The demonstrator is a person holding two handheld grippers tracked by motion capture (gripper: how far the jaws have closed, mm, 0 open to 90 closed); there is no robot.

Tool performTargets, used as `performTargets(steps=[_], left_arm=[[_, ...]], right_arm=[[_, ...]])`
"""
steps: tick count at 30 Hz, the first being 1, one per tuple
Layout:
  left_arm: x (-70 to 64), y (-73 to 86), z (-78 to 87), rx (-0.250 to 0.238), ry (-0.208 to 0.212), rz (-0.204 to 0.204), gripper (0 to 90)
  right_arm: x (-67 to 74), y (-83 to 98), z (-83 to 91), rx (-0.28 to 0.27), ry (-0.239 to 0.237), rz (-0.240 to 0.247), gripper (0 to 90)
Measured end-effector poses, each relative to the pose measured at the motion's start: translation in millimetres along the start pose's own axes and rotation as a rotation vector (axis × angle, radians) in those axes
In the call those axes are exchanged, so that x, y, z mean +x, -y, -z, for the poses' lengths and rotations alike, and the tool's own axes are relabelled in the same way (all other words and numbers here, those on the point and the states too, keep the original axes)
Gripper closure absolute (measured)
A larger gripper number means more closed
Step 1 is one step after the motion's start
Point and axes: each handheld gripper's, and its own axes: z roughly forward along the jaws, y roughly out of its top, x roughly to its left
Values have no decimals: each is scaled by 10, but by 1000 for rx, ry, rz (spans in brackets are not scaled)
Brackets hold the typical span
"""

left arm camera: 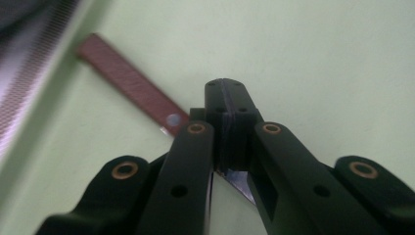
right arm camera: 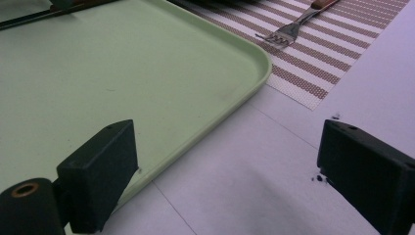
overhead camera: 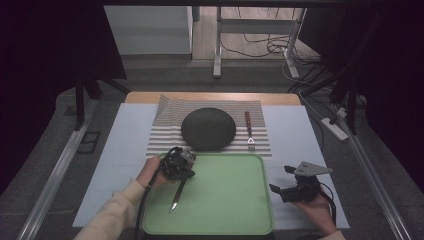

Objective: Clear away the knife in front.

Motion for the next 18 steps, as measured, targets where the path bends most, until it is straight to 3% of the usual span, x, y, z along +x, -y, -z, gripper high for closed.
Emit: performTargets(steps=[2,8,18], left_arm=[[-3,59,10,-12,23,8,892],[1,275,92,-24,-3,26,893],[-10,595,216,-36,5,39,892]], right_arm=[[-3,3,7,0,2,-1,81],[-2,7,-4,3,1,0,82],[3,7,-4,9,18,-1,82]])
